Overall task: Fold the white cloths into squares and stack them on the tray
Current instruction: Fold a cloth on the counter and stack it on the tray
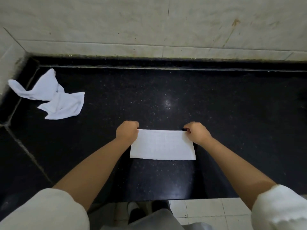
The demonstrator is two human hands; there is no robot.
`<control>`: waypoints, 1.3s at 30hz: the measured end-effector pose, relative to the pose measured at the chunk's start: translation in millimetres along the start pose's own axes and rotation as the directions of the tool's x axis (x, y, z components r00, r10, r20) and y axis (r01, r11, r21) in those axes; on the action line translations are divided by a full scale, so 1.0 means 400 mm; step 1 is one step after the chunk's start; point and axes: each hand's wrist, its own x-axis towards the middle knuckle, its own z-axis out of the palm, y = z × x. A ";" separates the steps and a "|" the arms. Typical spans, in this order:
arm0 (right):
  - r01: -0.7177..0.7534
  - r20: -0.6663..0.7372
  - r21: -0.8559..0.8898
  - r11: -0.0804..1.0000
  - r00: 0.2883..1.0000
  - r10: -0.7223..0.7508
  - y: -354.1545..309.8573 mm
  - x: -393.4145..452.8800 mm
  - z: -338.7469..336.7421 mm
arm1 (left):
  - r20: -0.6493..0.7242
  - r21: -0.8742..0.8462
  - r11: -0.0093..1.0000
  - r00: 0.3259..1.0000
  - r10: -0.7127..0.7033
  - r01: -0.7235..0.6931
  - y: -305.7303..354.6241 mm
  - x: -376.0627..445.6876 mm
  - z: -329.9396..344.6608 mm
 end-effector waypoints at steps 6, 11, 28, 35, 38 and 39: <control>-0.021 0.020 -0.061 0.998 1.000 0.022 -0.001 0.010 0.022 | -0.006 -0.016 0.999 0.999 0.050 -0.050 -0.015 0.006 0.021; -0.075 -0.039 -0.033 0.997 0.997 0.074 0.001 0.008 0.025 | -0.019 0.042 0.991 0.991 0.130 -0.129 -0.012 -0.006 0.021; -0.008 -0.232 -0.196 0.981 0.972 -0.039 -0.041 -0.023 -0.118 | -0.249 0.097 0.964 0.932 0.265 -0.248 0.001 0.005 -0.089; 0.313 -0.646 -0.147 0.938 0.688 -0.331 -0.023 -0.082 -0.080 | -0.399 0.310 0.869 0.777 0.488 -0.387 -0.048 -0.069 -0.131; 0.227 -0.510 -0.209 0.951 0.804 -0.304 -0.017 -0.124 0.056 | -0.188 0.350 0.845 0.853 0.487 -0.405 -0.069 -0.120 -0.018; 0.185 -0.447 -0.218 0.958 0.854 -0.267 -0.018 -0.139 0.094 | -0.097 0.330 0.849 0.880 0.465 -0.412 -0.073 -0.136 0.012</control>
